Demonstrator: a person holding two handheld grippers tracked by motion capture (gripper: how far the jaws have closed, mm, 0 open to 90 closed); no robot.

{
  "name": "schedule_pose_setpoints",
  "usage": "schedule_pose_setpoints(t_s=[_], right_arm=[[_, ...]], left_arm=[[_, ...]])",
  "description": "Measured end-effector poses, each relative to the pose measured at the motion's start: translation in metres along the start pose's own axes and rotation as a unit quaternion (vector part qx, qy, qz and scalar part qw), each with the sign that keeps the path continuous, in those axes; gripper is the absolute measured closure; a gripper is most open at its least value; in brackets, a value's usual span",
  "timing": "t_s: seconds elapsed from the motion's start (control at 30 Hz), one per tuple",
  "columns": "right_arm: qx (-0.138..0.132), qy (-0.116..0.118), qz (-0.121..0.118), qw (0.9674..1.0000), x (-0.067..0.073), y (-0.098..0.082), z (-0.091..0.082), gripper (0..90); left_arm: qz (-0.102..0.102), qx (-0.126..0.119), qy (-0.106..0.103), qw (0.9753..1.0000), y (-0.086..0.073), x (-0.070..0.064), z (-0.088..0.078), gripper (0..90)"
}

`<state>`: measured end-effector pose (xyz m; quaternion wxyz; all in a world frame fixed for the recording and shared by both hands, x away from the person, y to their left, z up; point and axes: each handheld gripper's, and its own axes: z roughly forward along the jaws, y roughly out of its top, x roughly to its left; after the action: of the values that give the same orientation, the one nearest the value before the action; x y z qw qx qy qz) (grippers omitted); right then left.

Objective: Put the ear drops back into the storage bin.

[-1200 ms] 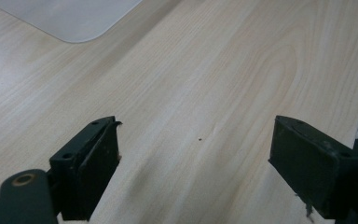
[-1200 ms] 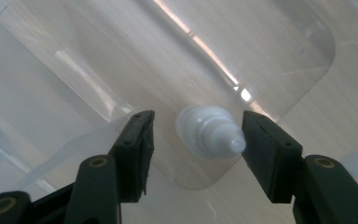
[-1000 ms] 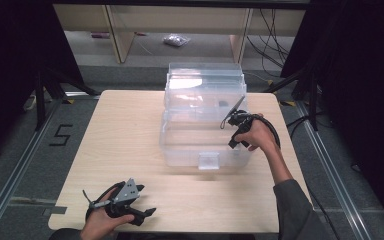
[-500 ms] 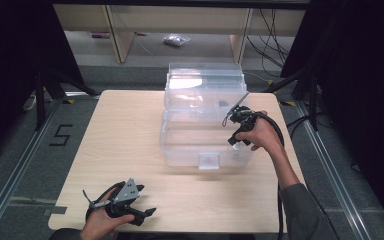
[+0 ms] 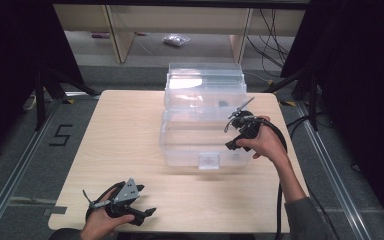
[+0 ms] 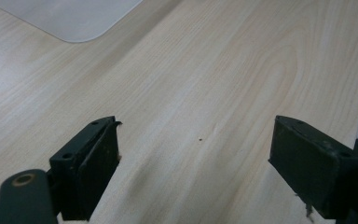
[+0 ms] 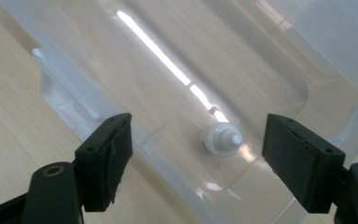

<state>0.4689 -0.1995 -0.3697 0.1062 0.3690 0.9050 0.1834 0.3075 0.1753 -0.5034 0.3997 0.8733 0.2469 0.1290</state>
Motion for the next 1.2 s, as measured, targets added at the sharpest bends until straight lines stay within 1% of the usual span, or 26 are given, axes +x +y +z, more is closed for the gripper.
schedule_pose_setpoints(t_s=[0.03,0.1,0.13,0.17,0.2,0.23,0.27,0.3,0.33,0.4,0.43,0.47,0.5,0.53,0.6,0.67,0.77,0.8,0.83,0.87,0.93,0.97,1.03,1.07,1.1,1.2], right_arm=[[-0.006,-0.002,-0.005,1.0000,0.002,-0.002,0.000,25.3],[-0.010,-0.003,0.004,0.9999,0.006,-0.006,-0.003,25.3],[-0.020,-0.006,-0.001,0.9998,0.007,-0.008,-0.002,25.3],[-0.020,0.000,0.013,0.9997,0.010,-0.010,-0.003,25.3],[-0.028,0.002,0.003,0.9996,0.010,-0.011,-0.003,25.3],[-0.036,0.001,0.003,0.9993,0.011,-0.013,-0.002,25.3],[-0.031,0.010,0.021,0.9993,0.015,-0.015,-0.003,25.3],[-0.043,0.003,0.009,0.9990,0.013,-0.017,-0.003,25.1],[-0.038,0.007,0.023,0.9990,0.016,-0.019,-0.003,25.0],[-0.045,0.013,0.022,0.9987,0.017,-0.022,-0.003,25.0],[-0.053,0.007,0.010,0.9985,0.017,-0.024,-0.002,24.9],[-0.049,0.016,0.027,0.9983,0.020,-0.026,-0.003,25.0],[-0.060,0.008,0.004,0.9982,0.018,-0.028,-0.002,25.0],[-0.052,0.011,0.015,0.9985,0.019,-0.028,-0.003,25.0],[-0.052,0.013,0.029,0.9981,0.023,-0.030,-0.003,25.0],[-0.055,0.011,0.015,0.9983,0.022,-0.031,-0.001,25.0],[-0.051,0.013,0.025,0.9983,0.024,-0.032,0.001,25.0],[-0.057,0.005,0.024,0.9981,0.024,-0.033,0.000,24.9],[-0.056,0.009,0.019,0.9982,0.023,-0.033,0.000,24.8],[-0.053,0.008,0.026,0.9982,0.024,-0.034,-0.001,24.6],[-0.057,0.010,0.020,0.9981,0.024,-0.035,-0.002,24.6],[-0.058,0.006,0.023,0.9980,0.024,-0.036,-0.002,24.4],[-0.061,0.011,0.023,0.9978,0.025,-0.037,-0.004,24.3],[-0.063,0.008,0.021,0.9978,0.025,-0.038,-0.004,24.2],[-0.070,0.008,0.008,0.9975,0.024,-0.038,-0.004,24.1],[-0.072,0.009,0.011,0.9973,0.025,-0.040,-0.006,23.9]], left_arm=[[-0.002,-0.002,0.003,1.0000,0.000,0.000,0.000,15.1],[-0.001,-0.002,0.004,1.0000,0.000,0.000,0.001,15.1],[-0.002,-0.001,0.003,1.0000,0.000,0.000,0.001,15.1],[0.000,-0.002,0.004,1.0000,0.000,0.000,0.001,15.1],[-0.001,-0.002,0.003,1.0000,0.000,0.000,0.001,15.1],[-0.001,-0.002,0.003,1.0000,0.000,0.000,0.001,15.1],[-0.001,-0.002,0.004,1.0000,0.000,0.000,0.001,15.1],[-0.001,-0.002,0.004,1.0000,0.000,0.000,0.001,15.1],[-0.001,-0.002,0.004,1.0000,-0.001,0.000,0.001,15.1],[-0.001,0.001,0.003,1.0000,0.000,0.000,0.001,15.1],[-0.001,0.000,0.003,1.0000,0.000,0.000,0.001,15.1],[-0.001,0.001,0.003,1.0000,0.000,0.000,0.001,15.1],[-0.001,0.000,0.004,1.0000,0.000,0.000,0.001,15.1],[0.000,-0.001,0.003,1.0000,0.000,0.000,0.001,15.1],[0.000,-0.003,0.001,1.0000,0.000,-0.001,0.000,15.1],[0.005,0.001,0.005,1.0000,0.001,0.000,-0.001,15.1],[-0.009,-0.007,0.000,0.9999,0.000,-0.003,0.001,15.1],[-0.009,-0.007,0.001,0.9999,0.000,-0.003,0.001,15.1],[0.003,-0.002,0.001,1.0000,0.001,-0.001,0.000,15.1],[0.003,-0.002,0.002,1.0000,0.001,-0.001,0.000,15.1],[-0.003,-0.007,0.001,1.0000,0.001,-0.002,0.000,15.1],[0.002,-0.002,0.002,1.0000,0.001,-0.001,0.000,15.1],[0.002,-0.002,0.002,1.0000,0.001,-0.001,0.000,15.1],[0.002,-0.002,0.002,1.0000,0.001,-0.001,0.000,15.1],[0.003,-0.002,0.002,1.0000,0.001,-0.001,0.000,15.1],[-0.004,-0.001,0.001,1.0000,0.001,-0.001,0.000,15.1]])
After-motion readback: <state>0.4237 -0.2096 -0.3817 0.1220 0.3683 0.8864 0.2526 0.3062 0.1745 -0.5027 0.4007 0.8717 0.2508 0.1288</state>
